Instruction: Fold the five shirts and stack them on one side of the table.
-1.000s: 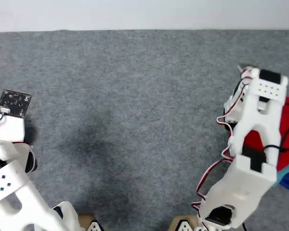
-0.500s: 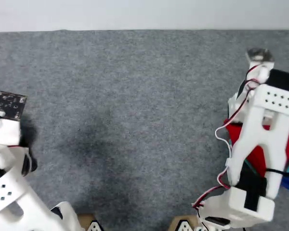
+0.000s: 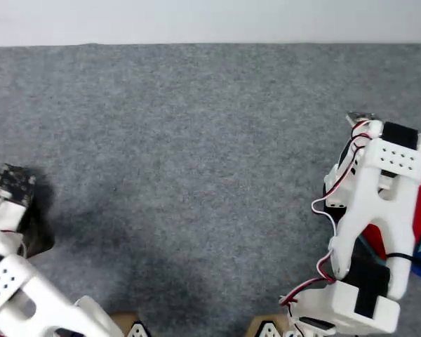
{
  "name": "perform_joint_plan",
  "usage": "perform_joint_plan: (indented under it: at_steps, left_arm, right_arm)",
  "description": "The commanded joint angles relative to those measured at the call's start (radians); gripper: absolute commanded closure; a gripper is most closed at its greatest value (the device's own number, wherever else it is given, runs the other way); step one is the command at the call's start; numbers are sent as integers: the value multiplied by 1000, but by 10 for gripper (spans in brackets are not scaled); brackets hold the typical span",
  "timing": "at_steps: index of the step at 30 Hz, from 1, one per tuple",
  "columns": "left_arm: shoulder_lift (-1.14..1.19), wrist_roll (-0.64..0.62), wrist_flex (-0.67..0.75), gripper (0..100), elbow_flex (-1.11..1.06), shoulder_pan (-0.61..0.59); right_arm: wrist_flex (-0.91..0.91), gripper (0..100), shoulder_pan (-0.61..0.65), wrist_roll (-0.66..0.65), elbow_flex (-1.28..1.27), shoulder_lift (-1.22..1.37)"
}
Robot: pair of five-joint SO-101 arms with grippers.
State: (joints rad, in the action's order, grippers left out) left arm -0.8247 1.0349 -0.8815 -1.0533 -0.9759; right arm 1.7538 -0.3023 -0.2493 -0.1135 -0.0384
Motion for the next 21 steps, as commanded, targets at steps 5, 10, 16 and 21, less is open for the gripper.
perform_joint_plan:
  at_steps: [5, 10, 16, 21]
  left_arm:
    - [157, 38, 290, 782, -124, -6]
    - [407, -25, 285, 782, 36, -8]
    - [683, -32, 290, 782, 185, -8]
    - [845, -130, 287, 829, 325, -3]
  right_arm:
    - [41, 962, -15, 8, 5, -48]
    - [41, 962, -13, 8, 5, -54]
    - [41, 962, -12, 8, 5, -53]
    - [41, 962, -12, 8, 5, -54]
